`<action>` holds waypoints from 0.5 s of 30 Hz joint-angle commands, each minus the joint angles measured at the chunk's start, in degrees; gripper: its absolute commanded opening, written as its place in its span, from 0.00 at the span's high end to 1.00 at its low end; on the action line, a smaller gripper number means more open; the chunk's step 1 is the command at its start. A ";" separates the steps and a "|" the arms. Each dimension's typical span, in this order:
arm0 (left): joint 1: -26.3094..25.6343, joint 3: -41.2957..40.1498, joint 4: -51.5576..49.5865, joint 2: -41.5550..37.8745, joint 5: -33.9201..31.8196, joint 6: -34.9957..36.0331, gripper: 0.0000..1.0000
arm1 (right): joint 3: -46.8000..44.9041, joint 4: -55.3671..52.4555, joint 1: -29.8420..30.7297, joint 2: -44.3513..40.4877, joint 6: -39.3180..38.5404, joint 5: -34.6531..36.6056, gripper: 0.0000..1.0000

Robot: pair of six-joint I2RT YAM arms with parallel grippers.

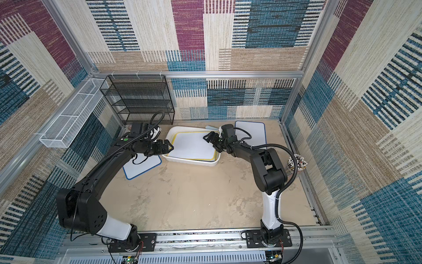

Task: Put the whiteboard into the storage box
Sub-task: Place the whiteboard in the storage box.

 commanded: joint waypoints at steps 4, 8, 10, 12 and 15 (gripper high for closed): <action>0.01 0.58 -0.30 0.38 0.15 0.33 0.10 | 2.21 -5.37 0.08 -1.01 -6.18 4.94 0.06; 0.01 0.51 -0.38 0.42 -0.29 0.25 0.10 | 3.04 -8.31 0.08 -2.07 -9.34 8.07 0.01; -0.04 0.52 -0.53 0.60 -0.59 0.17 0.10 | 2.94 -9.44 0.17 -2.91 -10.72 9.94 0.00; -0.05 0.85 -1.05 0.97 -0.77 0.12 0.10 | 3.11 -10.86 0.17 -3.47 -12.32 11.76 0.00; -0.07 0.90 -1.29 1.28 -0.88 0.02 0.10 | 3.14 -13.07 0.33 -4.53 -14.56 15.30 0.00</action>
